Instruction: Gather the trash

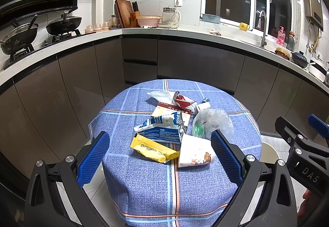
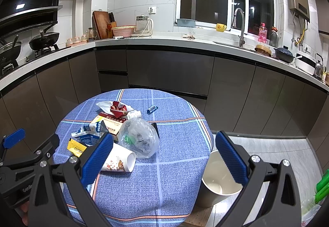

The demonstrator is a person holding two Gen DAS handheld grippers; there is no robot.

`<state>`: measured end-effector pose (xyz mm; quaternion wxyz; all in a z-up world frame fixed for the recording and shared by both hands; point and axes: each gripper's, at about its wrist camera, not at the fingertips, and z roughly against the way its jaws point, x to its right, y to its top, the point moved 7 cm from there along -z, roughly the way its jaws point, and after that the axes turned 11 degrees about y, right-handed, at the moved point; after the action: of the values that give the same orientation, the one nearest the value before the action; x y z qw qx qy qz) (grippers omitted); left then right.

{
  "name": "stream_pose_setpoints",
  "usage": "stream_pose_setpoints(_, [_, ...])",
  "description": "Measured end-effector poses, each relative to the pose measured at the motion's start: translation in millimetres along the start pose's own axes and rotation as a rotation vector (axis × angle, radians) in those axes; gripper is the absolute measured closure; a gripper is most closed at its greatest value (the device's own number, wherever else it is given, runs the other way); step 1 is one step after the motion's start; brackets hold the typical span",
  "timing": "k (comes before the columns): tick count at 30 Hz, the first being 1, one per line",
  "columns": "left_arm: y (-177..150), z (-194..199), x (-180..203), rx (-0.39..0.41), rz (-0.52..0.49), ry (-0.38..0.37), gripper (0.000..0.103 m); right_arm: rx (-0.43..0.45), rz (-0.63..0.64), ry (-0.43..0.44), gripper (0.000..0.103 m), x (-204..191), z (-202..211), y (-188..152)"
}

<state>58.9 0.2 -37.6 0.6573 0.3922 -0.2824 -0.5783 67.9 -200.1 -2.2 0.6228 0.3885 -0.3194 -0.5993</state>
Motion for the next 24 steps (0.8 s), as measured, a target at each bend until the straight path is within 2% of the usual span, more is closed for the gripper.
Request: stream_pose_setpoints(24, [0.0, 0.0, -0.1, -0.001, 0.001, -0.001, 0.008, 0.0, 0.0, 0.0, 0.003, -0.4, -0.7, 2.1])
